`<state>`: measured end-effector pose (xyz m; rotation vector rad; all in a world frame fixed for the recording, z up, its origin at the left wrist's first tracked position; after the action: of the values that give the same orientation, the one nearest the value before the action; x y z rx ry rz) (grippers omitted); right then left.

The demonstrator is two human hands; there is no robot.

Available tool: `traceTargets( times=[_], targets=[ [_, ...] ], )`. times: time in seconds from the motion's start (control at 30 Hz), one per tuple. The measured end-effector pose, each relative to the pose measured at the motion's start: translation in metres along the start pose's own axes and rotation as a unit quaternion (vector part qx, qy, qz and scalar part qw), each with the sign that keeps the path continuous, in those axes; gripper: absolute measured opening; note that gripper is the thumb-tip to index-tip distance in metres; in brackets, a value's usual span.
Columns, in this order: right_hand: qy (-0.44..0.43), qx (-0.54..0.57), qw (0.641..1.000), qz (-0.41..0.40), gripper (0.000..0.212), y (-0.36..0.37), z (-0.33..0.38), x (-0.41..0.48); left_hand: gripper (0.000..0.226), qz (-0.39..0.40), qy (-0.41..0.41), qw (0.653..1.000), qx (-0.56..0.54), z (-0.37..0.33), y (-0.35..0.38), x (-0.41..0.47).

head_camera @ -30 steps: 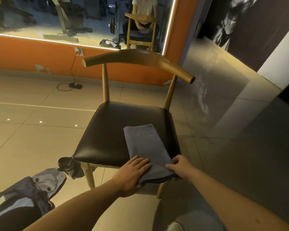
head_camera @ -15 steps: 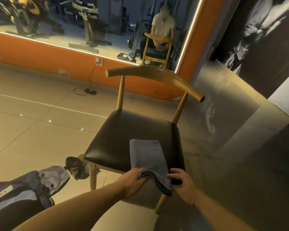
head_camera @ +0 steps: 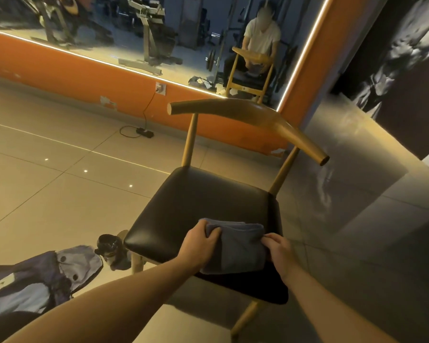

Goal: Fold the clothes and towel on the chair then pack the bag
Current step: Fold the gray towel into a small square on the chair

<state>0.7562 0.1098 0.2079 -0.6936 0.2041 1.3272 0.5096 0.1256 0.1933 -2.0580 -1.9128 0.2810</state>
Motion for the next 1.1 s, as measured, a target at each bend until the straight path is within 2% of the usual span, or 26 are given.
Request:
traceTargets(
  times=[0.17,0.3,0.47,0.57,0.7,0.8,0.87,0.97,1.03,1.1],
  targets=[
    [0.029,-0.072,0.995,-0.06,0.026,0.015,0.011,0.036,0.016,0.003,-0.013,0.998,0.068,0.011,-0.004,0.033],
    [0.058,-0.134,0.983,-0.109,0.025,0.021,0.011,0.063,0.02,-0.015,0.05,0.978,0.203,0.011,-0.009,0.055],
    [0.065,-0.209,0.967,-0.127,0.026,0.033,0.013,0.085,0.015,-0.021,0.03,0.977,0.21,0.033,-0.013,0.066],
    [0.073,-0.257,0.953,-0.144,0.024,0.037,0.01,0.09,0.025,-0.019,0.043,0.974,0.22,0.037,-0.011,0.066],
    [0.055,-0.298,0.937,-0.172,0.021,0.039,0.012,0.087,0.038,0.02,0.108,0.947,0.302,0.019,-0.003,0.074],
    [0.06,-0.303,0.936,-0.166,0.019,0.038,0.017,0.084,0.046,0.098,0.151,0.927,0.33,0.002,0.016,0.075],
    [0.015,-0.322,0.925,-0.201,0.023,0.036,0.028,0.072,0.06,0.161,0.148,0.913,0.344,0.004,0.033,0.067],
    [-0.142,-0.367,0.882,-0.26,0.044,0.048,0.049,0.033,0.07,0.19,0.139,0.894,0.381,0.017,0.045,0.058],
    [-0.181,-0.425,0.857,-0.229,0.053,0.069,0.042,0.021,0.071,0.179,0.136,0.896,0.383,0.021,0.045,0.054],
    [-0.17,-0.477,0.843,-0.182,0.058,0.086,0.024,0.024,0.069,0.171,0.135,0.899,0.38,0.023,0.045,0.051]
  ],
)
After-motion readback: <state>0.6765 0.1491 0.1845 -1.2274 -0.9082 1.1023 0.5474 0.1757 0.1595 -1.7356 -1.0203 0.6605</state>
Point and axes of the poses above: each hand's wrist, its own x-axis towards the middle knuckle, its own y-axis out of the palm, z = x × y, the point moved 10 cm from there along x, towards the middle knuckle, and after that the axes turned 14 degrees about y, right-handed, at the moved point
